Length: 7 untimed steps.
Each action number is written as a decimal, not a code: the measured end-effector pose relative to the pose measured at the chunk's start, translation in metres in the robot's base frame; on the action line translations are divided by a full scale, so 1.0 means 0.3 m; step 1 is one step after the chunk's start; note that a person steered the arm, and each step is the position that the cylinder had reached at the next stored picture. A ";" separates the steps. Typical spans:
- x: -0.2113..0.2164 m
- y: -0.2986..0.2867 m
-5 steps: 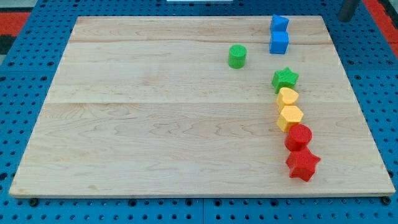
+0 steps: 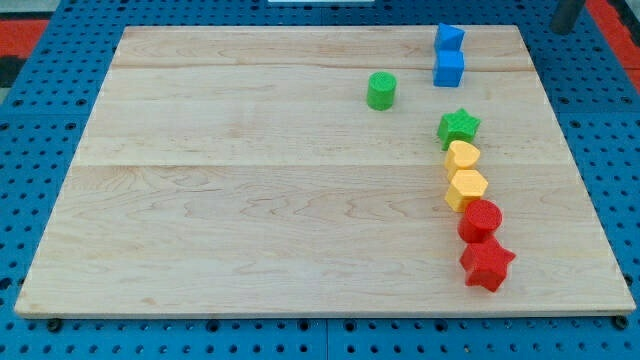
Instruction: Touch the blue triangle
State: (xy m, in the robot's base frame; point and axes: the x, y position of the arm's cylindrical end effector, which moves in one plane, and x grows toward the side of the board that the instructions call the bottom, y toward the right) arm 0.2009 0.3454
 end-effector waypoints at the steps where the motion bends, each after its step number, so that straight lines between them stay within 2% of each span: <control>1: 0.039 0.001; 3: 0.040 -0.030; 4: -0.007 -0.189; 5: 0.038 -0.368; 6: 0.223 -0.529; 7: 0.177 -0.598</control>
